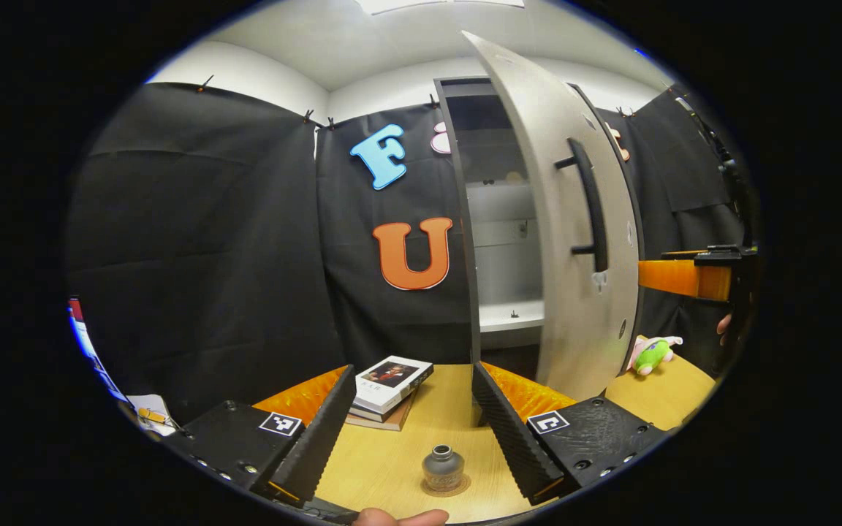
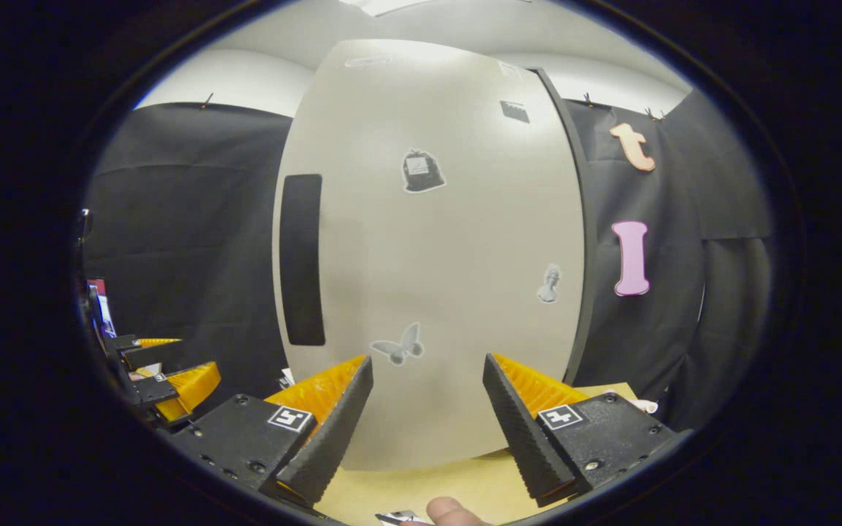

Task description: Open the cabinet door with the right hand, grasp the bottle in the cabinet with the left hand and place it on the coaster, then close the cabinet door with the right hand.

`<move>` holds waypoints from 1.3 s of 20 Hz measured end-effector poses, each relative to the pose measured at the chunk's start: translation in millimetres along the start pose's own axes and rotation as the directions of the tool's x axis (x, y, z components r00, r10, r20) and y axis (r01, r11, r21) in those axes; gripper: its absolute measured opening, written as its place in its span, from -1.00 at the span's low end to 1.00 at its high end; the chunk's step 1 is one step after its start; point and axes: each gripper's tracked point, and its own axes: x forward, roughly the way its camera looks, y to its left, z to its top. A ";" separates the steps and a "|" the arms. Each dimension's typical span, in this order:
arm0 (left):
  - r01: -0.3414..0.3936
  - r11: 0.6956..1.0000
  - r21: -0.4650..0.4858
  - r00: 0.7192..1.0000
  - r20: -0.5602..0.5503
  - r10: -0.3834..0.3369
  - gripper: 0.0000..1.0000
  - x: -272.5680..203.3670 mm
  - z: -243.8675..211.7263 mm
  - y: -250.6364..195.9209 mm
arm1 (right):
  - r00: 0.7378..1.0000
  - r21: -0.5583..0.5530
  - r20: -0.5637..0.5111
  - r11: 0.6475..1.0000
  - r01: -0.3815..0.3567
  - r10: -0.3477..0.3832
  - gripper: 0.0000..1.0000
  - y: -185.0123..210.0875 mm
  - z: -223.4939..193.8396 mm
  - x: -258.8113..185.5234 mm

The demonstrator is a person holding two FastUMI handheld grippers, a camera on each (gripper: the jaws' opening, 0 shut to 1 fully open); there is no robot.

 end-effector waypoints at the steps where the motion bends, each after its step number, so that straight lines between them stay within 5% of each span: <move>1: 0.006 1.000 -0.006 1.000 0.006 -0.006 0.93 5.6 5.0 -5.0 | 1.000 0.003 -0.001 1.000 0.016 -0.016 0.89 -4.4 0.2 -1.0; 5: -0.002 0.999 -0.053 0.998 -0.065 -0.002 0.92 28.5 -4.0 -32.4 | 0.962 0.053 0.051 0.963 0.266 -0.268 0.89 -52.6 3.9 -11.1; 9: 0.040 0.998 -0.053 0.999 0.008 -0.040 0.93 42.4 26.8 -51.2 | 0.939 0.015 0.004 0.939 0.344 -0.344 0.99 -71.1 -5.4 -13.6; 16: 0.164 0.986 0.003 0.979 0.119 -0.163 0.93 40.3 57.1 -104.8 | 0.923 0.036 0.045 0.924 0.382 -0.383 0.90 -76.8 0.9 -11.8; 26: 0.206 0.979 0.006 0.961 0.186 -0.204 0.92 33.1 68.8 -109.9 | 0.922 0.035 0.019 0.922 0.386 -0.387 0.99 -79.3 -4.7 -14.9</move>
